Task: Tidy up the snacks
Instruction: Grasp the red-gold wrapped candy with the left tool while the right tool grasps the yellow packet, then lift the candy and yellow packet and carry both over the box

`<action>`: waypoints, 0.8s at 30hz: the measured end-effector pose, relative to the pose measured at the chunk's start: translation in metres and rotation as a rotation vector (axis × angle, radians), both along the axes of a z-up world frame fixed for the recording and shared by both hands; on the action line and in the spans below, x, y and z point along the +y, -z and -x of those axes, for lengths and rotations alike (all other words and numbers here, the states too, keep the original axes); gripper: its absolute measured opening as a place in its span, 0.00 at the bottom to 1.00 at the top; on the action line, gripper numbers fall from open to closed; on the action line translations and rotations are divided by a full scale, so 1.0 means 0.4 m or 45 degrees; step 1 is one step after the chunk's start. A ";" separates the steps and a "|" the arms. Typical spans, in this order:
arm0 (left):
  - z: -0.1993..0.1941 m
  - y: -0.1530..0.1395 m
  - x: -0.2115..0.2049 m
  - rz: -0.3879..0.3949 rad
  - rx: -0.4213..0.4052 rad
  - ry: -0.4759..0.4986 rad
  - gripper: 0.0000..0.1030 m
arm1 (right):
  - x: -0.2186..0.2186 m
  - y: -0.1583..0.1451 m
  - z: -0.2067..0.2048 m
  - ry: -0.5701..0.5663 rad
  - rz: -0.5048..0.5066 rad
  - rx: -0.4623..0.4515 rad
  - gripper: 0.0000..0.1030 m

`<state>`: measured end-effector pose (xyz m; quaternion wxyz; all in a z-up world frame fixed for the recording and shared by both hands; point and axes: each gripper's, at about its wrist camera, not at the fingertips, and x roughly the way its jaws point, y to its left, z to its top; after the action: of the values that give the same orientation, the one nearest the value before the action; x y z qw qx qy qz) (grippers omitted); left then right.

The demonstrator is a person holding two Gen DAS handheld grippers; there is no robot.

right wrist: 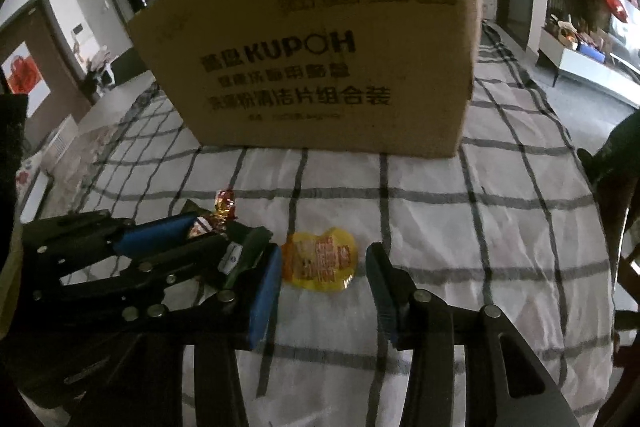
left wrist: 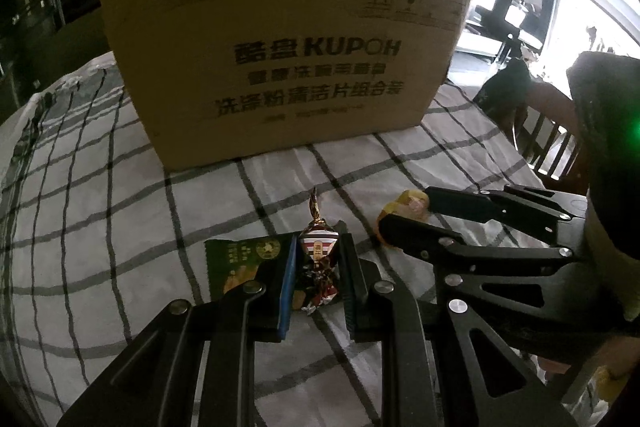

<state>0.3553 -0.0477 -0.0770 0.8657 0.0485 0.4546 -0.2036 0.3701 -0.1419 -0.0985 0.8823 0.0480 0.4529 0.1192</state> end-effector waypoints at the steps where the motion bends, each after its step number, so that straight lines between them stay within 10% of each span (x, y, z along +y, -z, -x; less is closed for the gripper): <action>1: -0.001 0.001 0.002 0.001 0.002 -0.003 0.20 | 0.004 0.003 -0.003 -0.005 0.001 0.005 0.44; 24: 0.025 -0.044 0.024 0.047 -0.034 -0.042 0.20 | 0.037 -0.068 0.061 -0.016 0.104 -0.143 0.16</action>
<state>0.3452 -0.0382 -0.0594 0.8758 0.0278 0.4399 -0.1968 0.3459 -0.1270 -0.0714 0.9067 0.0022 0.4074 0.1088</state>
